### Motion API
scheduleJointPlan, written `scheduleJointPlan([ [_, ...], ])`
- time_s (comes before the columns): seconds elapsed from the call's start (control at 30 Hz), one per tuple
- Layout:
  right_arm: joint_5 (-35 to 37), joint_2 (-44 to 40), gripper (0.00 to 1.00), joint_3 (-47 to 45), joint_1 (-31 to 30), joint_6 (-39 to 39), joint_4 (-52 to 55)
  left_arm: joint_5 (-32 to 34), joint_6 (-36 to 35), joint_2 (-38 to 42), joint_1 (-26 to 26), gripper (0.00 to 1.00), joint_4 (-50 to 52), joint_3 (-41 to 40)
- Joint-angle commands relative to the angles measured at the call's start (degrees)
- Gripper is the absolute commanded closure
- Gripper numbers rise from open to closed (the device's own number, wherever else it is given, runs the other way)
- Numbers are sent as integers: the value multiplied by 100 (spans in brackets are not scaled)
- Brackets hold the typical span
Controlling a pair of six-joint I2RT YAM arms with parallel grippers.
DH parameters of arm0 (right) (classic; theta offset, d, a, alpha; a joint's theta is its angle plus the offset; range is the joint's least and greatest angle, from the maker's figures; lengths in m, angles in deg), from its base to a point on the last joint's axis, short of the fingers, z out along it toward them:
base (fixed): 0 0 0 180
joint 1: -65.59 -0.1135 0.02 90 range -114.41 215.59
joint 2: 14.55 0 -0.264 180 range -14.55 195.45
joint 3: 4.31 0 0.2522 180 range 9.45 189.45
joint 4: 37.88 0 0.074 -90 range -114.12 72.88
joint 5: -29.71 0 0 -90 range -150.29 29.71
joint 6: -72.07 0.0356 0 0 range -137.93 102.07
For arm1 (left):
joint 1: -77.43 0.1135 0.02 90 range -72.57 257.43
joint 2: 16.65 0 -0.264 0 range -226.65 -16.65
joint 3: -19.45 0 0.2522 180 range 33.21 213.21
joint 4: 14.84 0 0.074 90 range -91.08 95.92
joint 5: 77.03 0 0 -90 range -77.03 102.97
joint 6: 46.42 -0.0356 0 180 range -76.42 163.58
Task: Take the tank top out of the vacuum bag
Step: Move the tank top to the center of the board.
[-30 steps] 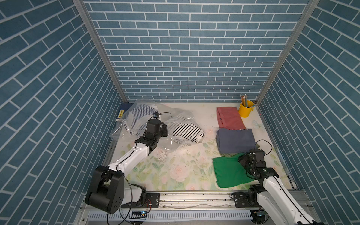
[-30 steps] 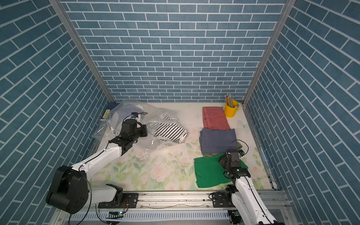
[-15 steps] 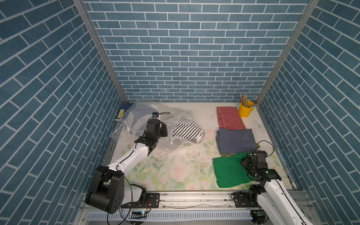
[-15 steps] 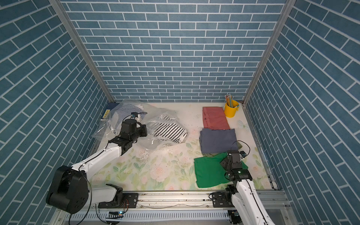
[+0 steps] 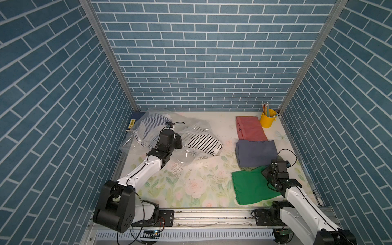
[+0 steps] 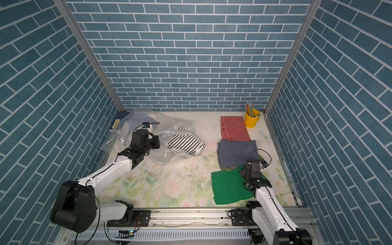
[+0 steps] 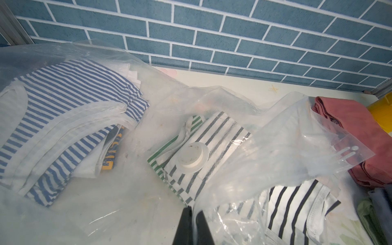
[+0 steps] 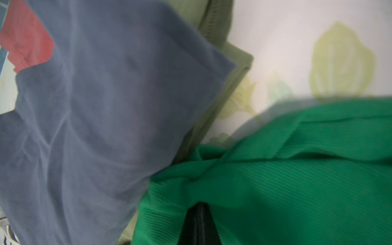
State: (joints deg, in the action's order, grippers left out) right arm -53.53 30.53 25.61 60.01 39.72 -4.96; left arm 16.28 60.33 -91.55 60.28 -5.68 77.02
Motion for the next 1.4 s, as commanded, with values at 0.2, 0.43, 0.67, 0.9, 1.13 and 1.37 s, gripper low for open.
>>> scheduleJointPlan([
  [0.2, -85, -635, 100, -160, 81, 863, 1709, -6, -11, 82, 97, 100, 18, 206],
  [0.43, -459, -819, 100, 115, 76, 549, 1092, -23, -5, 40, 97, 100, 37, 224],
  [0.67, -794, 518, 100, 259, 90, 495, -514, 5, -6, 66, 97, 100, 20, 199],
  [0.9, -163, 991, 100, 252, 107, 536, 397, 30, -12, 53, 97, 100, 35, 211],
  [1.13, 111, -470, 100, -172, 110, 863, 1687, -14, 13, 44, 166, 100, 51, 255],
  [1.37, -25, -720, 100, -124, 108, 505, 1346, -190, 71, -1, 203, 100, -5, 235],
])
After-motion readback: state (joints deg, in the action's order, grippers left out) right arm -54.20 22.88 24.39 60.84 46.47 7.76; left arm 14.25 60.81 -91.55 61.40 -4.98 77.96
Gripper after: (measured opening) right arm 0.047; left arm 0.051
